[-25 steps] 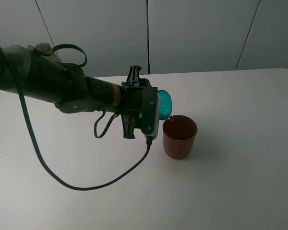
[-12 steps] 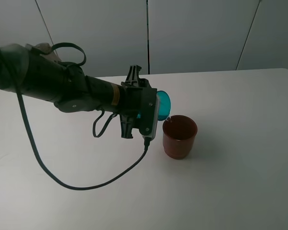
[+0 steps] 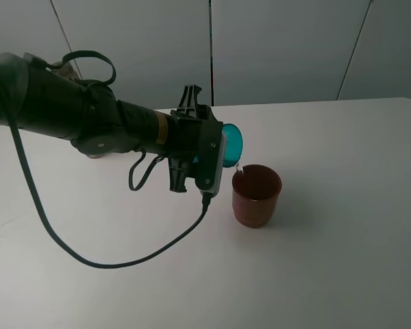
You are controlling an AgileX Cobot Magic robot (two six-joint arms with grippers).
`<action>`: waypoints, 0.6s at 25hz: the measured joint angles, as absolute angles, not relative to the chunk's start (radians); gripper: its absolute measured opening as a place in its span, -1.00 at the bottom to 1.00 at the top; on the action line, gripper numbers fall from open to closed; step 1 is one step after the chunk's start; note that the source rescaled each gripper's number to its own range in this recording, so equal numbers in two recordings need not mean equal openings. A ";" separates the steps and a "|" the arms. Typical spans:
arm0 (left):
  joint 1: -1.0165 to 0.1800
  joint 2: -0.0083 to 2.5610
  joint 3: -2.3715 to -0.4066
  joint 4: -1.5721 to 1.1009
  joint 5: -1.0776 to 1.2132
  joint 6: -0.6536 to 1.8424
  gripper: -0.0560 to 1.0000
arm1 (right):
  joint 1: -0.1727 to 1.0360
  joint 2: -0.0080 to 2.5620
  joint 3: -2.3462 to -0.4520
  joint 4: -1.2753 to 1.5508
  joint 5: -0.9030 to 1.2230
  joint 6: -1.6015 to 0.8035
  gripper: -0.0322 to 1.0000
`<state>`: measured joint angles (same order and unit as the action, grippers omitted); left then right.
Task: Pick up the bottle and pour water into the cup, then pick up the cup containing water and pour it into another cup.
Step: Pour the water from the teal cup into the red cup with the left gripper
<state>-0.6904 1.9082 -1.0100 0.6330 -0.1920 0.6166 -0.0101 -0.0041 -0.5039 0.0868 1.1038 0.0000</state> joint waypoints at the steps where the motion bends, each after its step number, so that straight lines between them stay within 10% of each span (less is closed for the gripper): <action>1: -0.693 1.908 -1.010 0.633 -0.192 0.622 -0.78 | -0.010 -0.004 -0.504 0.087 1.104 0.000 -0.54; 15: -0.750 1.908 -1.090 0.643 -0.078 0.675 -0.78 | -0.010 -0.004 -0.504 0.087 1.104 -0.007 -0.54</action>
